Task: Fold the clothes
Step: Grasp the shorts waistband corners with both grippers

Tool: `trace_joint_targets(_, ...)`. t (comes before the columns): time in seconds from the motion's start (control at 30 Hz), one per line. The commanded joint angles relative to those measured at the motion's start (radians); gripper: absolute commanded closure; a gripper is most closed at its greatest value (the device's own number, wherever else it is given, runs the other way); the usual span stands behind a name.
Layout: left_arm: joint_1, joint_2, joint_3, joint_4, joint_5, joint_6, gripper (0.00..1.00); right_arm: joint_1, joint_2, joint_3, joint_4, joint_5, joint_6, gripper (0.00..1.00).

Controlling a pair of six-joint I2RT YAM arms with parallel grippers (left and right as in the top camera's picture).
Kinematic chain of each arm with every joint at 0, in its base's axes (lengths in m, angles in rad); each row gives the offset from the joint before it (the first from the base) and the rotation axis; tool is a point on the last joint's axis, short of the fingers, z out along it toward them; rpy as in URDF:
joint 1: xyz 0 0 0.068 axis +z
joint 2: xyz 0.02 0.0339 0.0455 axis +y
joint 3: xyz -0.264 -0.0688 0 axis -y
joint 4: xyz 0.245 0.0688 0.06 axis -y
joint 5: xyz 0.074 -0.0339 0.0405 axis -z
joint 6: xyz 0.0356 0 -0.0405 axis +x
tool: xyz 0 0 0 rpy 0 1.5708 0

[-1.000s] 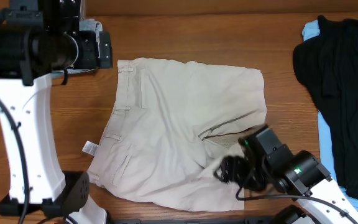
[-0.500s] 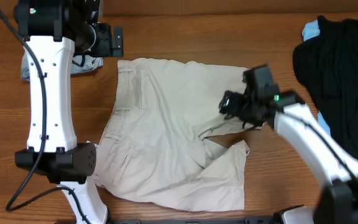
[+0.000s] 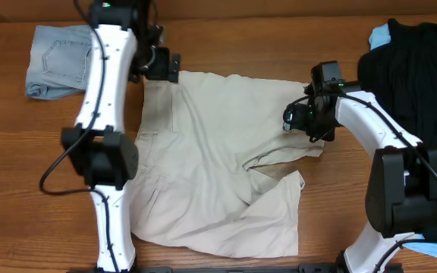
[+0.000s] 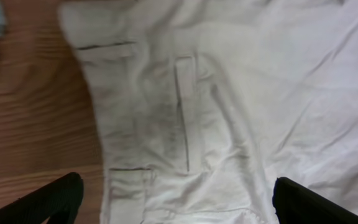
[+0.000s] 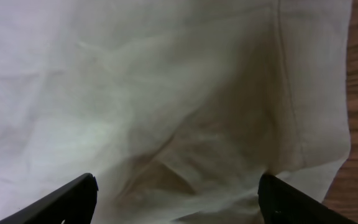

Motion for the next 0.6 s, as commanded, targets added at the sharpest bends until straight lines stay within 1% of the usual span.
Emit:
trace_joint_targets(0.0,-0.038,0.064,-0.002,-0.001,0.028,0.027,0.01,0.0,0.027,0.024,0.0,0.01,-0.043,0.14)
trace_joint_targets(0.23,-0.047,0.161,-0.002,-0.03,0.03,-0.019,0.0,0.0,0.035,0.024,0.021,0.055,-0.063,0.18)
trace_joint_targets(0.43,-0.052,0.217,-0.002,-0.029,0.033,-0.018,0.0,0.0,0.035,0.024,0.071,0.13,-0.062,0.21)
trace_joint_targets(0.57,-0.051,0.256,-0.003,-0.017,0.033,-0.019,0.0,0.0,0.053,0.024,0.103,0.13,-0.062,0.24)
